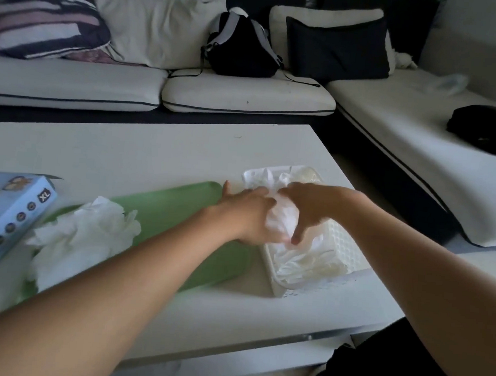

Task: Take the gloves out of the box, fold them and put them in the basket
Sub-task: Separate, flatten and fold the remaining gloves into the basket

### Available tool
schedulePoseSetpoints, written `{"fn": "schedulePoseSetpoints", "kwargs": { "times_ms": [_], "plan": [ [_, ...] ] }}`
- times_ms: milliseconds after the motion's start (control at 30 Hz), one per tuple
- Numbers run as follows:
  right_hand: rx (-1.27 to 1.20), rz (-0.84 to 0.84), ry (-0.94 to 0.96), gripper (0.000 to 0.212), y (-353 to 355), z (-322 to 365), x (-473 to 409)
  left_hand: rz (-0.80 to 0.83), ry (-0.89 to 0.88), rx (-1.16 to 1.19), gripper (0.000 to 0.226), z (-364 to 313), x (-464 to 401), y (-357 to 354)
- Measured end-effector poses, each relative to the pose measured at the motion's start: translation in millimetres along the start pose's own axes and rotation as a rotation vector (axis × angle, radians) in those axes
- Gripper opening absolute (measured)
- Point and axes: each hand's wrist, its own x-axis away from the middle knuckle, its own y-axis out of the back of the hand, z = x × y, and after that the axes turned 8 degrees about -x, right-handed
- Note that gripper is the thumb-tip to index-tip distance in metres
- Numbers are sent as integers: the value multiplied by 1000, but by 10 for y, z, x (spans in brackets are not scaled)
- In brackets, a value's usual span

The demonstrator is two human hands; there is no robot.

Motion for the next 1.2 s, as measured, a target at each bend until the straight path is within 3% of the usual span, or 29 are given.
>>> {"fn": "schedulePoseSetpoints", "kwargs": {
  "times_ms": [133, 233, 300, 467, 567, 667, 767, 867, 1000, 1200],
  "plan": [
    [177, -293, 74, 73, 241, 489, 265, -236, 16, 121, 72, 744, 523, 43],
    [-141, -393, 406, 60, 188, 1058, 381, -268, 156, 146, 70, 1323, 986, -75],
    [-301, -318, 540, 58, 22, 1444, 368, -202, 264, 114, 74, 1618, 1250, -177],
    [-271, -271, 663, 67, -463, 2241, 164, -28, 446, 123, 111, 2183, 1690, -417],
    [-340, -297, 697, 65, -600, 2641, 40, 139, 484, 55, 137, 2366, 1787, -581],
    [-256, -278, 659, 62, -734, 2979, -153, 223, 479, 97, 138, 2512, 1896, -690],
    [-234, -239, 591, 53, -856, 3092, -315, 202, 411, 175, 128, 2652, 1969, -752],
    [-257, -304, 595, 29, -925, 3029, -376, 174, 373, 182, 112, 2715, 1935, -847],
    [-223, -332, 699, 18, -983, 2788, -388, 97, 354, 151, 100, 2736, 1812, -937],
    [12, -551, 908, 4, -1060, 2534, -335, 72, 378, 50, 95, 2720, 1711, -966]
  ]
}}
